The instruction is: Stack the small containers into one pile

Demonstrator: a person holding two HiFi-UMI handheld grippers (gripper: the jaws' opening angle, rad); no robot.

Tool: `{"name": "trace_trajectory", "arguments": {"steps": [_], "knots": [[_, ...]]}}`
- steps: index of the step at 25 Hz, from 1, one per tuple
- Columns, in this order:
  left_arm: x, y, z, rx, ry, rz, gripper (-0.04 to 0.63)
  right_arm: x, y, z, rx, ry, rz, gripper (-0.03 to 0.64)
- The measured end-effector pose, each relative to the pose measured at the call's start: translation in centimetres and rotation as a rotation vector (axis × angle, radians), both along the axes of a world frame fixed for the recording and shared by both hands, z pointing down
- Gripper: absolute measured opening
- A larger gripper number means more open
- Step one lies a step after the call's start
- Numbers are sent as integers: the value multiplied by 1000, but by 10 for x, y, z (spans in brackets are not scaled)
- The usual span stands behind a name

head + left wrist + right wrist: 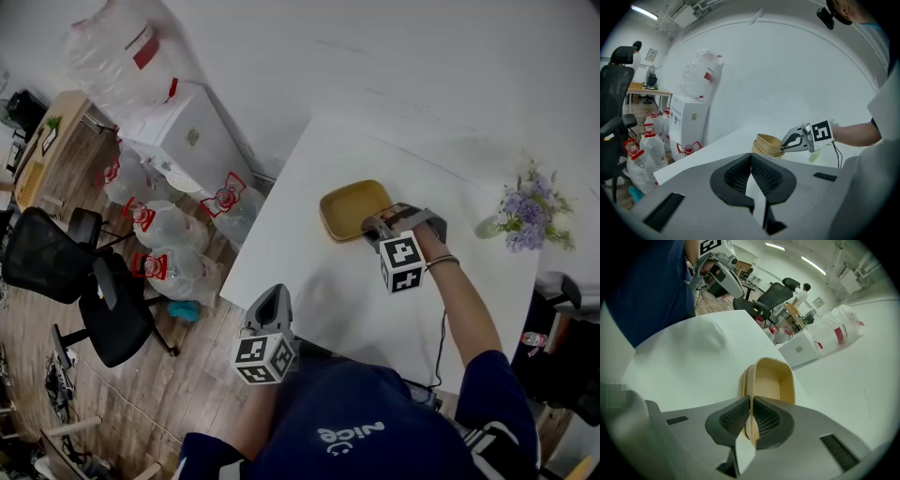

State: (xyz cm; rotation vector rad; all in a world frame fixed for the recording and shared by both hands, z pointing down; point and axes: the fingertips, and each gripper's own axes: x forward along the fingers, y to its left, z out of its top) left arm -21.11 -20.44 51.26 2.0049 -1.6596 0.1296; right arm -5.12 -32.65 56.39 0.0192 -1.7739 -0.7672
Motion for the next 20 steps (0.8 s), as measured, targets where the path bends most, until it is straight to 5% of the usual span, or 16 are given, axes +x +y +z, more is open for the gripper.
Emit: {"name": "trace_trajectory", "arguments": {"steps": [14, 20], "knots": [[3, -4, 4, -9, -24, 30, 20, 0, 0, 5, -68, -48, 78, 60], [7, -3, 1, 0, -15, 38, 20, 1, 0, -13, -106, -172, 181, 94]]}}
